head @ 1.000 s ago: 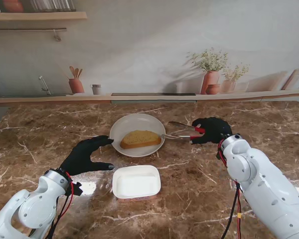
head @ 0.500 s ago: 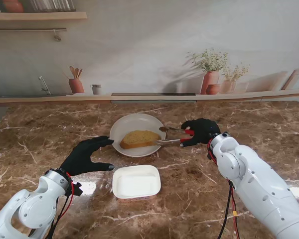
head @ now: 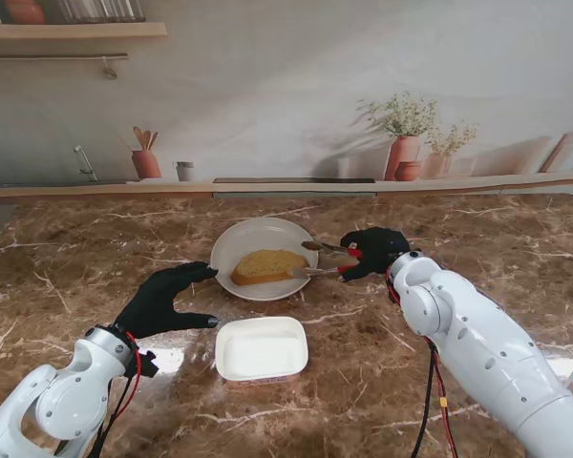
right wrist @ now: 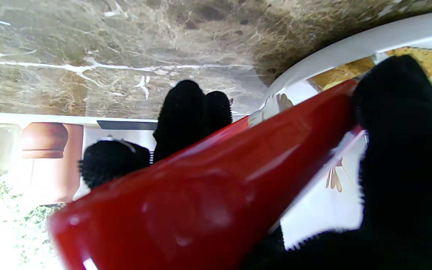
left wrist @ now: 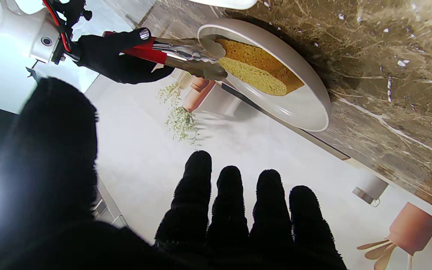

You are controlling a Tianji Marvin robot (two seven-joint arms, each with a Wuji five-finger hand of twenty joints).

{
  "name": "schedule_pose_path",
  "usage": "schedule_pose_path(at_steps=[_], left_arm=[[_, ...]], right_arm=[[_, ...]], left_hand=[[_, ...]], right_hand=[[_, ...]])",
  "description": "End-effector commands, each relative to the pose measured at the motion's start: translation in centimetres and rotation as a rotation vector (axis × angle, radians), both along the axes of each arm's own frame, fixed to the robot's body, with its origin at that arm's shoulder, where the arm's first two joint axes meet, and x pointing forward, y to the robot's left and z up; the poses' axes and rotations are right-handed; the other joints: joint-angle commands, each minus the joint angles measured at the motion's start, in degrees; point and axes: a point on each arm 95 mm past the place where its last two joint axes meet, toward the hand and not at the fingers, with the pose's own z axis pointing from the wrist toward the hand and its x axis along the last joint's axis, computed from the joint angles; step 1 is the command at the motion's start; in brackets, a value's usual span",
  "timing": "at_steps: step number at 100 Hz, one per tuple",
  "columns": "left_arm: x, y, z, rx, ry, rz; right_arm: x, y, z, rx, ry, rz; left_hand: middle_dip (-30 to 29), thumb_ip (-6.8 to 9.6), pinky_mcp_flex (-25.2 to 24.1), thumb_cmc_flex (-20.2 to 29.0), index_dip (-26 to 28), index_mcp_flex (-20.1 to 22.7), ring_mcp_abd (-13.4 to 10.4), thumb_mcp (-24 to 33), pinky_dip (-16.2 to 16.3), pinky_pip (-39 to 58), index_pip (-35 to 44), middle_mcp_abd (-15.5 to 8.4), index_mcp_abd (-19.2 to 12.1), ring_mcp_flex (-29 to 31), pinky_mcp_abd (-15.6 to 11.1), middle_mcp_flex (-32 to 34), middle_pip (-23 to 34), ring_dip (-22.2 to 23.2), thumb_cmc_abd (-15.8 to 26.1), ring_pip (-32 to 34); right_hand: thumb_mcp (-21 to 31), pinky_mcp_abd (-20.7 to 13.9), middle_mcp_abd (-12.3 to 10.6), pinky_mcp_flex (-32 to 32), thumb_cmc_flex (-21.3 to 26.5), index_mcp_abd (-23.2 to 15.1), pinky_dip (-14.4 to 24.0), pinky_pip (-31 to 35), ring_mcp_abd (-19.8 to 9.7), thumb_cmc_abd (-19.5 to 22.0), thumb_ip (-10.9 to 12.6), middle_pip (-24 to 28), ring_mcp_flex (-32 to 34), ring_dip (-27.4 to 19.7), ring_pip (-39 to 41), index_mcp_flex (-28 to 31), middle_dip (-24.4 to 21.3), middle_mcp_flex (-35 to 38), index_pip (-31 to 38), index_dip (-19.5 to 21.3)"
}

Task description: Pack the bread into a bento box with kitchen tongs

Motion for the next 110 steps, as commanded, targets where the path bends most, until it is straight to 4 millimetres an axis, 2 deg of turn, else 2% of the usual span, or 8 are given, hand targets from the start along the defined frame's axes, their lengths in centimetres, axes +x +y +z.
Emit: schedule_pose_path(at_steps=[1,48,76,96,110], left_arm=[[-0.3,0.0,-0.4,0.000,0.011,0.006],[-0.7,0.2,-0.5,-0.006,0.011,0.019],[-1.0,0.7,-0.7,-0.004,0.011,0.032],[-1.1,0.7,-0.7,-0.004,0.013,0.036],[-1.2,0.8,-0.7,-0.007,0.012,0.038]], right_arm=[[0.1,0.3,0.1,-0.007,0.010,-0.007],[1.0,2.6,1.4,-0.090,0.065,0.045],[1.8,3.5,1.2,-0.141,0.115,0.054],[2.1,4.2,0.4,-0.139,0.121,0.056],[2.4,4.2,-0.3,-0.155,0.104,0.071]], left_hand=[[-0.28,1.01,0.07,-0.90,0.28,-0.18,-2.57,1.36,-0.79,-1.66,0.26,-1.03,-0.62,-1.02,-3.07,-0.75,-0.16,-0.61,0.66,-0.78],[-0.16,0.99,0.09,-0.94,0.31,0.05,-2.48,1.82,-1.03,-2.23,0.34,-0.88,-0.42,-1.17,-3.19,-0.68,0.05,-0.51,0.47,-0.56],[-0.18,0.97,0.12,-1.09,0.32,0.00,-2.36,2.34,-1.14,-2.49,0.34,-0.86,-0.37,-1.24,-3.29,-0.73,-0.01,-0.54,0.59,-0.54],[-0.21,1.01,0.09,-1.25,0.33,0.03,-2.54,2.59,-1.28,-2.81,0.36,-0.88,-0.46,-1.28,-3.35,-0.71,-0.07,-0.60,0.94,-0.59],[-0.24,1.06,0.14,-1.32,0.35,-0.05,-2.45,2.74,-1.38,-3.03,0.38,-0.84,-0.35,-1.29,-3.38,-0.67,-0.11,-0.64,1.21,-0.63]], right_hand=[[2.82,-4.39,-1.21,2.60,0.40,0.36,2.46,6.55,-1.96,1.87,2.11,0.23,2.74,0.99,1.96,-1.26,0.13,-0.50,0.05,-0.89],[3.26,-7.07,-0.60,4.37,-2.69,2.41,3.12,8.59,-2.43,2.20,2.81,-0.57,2.93,1.59,3.52,-2.88,-0.64,-2.43,-0.88,-1.74],[4.95,-8.54,-0.39,4.04,-5.68,3.64,3.19,8.53,-2.73,2.18,3.33,-1.28,1.79,1.57,3.29,-4.61,-1.20,-4.69,-1.77,-2.12],[5.52,-8.57,-0.60,4.71,-5.57,2.74,3.30,8.96,-2.85,1.96,3.17,-0.71,2.46,1.66,3.73,-3.45,-1.16,-3.87,-1.10,-1.77],[4.88,-8.26,-0.88,7.50,-3.09,-0.25,3.07,10.45,-2.65,1.91,2.68,0.62,5.45,1.65,5.28,0.42,-0.93,0.17,1.41,-0.30]])
